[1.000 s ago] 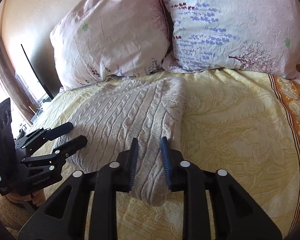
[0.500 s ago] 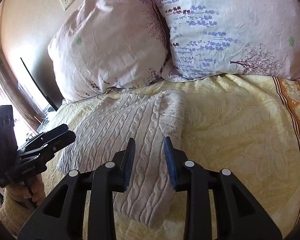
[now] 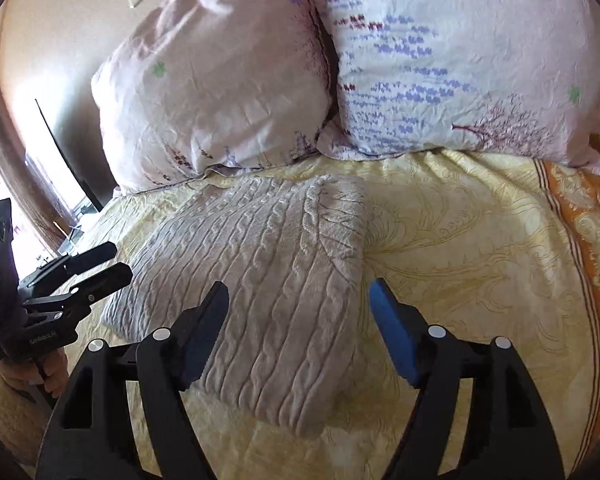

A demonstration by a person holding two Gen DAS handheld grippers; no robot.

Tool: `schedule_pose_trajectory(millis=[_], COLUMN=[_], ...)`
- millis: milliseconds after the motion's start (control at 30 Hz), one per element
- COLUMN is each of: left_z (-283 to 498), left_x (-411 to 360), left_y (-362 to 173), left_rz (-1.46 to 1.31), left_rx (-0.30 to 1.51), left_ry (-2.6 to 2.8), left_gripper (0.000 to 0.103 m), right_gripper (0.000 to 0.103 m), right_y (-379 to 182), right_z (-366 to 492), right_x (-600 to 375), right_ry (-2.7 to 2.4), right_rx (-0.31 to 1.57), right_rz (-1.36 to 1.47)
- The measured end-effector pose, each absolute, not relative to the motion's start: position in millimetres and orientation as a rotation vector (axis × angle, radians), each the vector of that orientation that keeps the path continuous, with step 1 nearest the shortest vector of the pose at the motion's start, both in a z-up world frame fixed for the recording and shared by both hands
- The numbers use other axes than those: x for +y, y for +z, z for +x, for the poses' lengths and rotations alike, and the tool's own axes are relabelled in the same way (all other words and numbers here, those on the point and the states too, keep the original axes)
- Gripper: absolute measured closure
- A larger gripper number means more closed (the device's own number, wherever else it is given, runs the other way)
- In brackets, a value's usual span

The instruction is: Fold small clothes

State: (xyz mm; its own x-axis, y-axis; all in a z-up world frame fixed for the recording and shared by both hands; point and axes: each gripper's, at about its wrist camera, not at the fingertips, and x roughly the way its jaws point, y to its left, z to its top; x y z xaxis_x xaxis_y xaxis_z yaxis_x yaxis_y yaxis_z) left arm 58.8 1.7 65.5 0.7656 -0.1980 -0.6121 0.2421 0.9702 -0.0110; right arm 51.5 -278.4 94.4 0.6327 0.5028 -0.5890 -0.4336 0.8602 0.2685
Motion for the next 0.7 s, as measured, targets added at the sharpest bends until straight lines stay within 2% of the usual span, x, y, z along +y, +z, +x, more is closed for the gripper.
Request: schedule_pose_trajectory(millis=[33,67,167,267,467,600,633,667,700], left_z=[50,44,39,48,56,49,42,34,25], left_x=[-1,-3,-5,2,10,14,13,12,11], left_y=[63,59,44,28,7,11,15,18,22], left_rz=[0.108,0.139,0.155,0.066,-0.01,-0.037,-0.013,0.023,0.055], left_rx=[0.645,0.639,0.673,0.768,0.889,0.859,0.828,0.801,0.776], left_ry=[-0.218,-0.196,-0.173,-0.192,-0.189,-0.185,-0.177,-0.157,-0.13], left_gripper=[0.03,0.03,0.03,0.038,0.043,0.042,0.037,0.031,0.019], right_gripper=[0.032,0.042,0.06,0.067,0.067,0.064,0.059,0.046,0.037], right_y=[94,93,85,74,63,68,72,76,80], right_z=[44,37,28,33,35,30,26,21,15], right_x=[-276,-274,-266,-262,-250,-256,-263,-269,-274], right_ry=[0.529,0.511,0.465,0.433,0.389,0.395,0.405,0.413,0.423], right_rx=[0.687,0.671,0.671,0.721,0.787,0.764,0.751,0.739,0.725], right_rz=[0.074,0.04,-0.035,-0.077,-0.169,-0.129,-0.088,-0.051,-0.021])
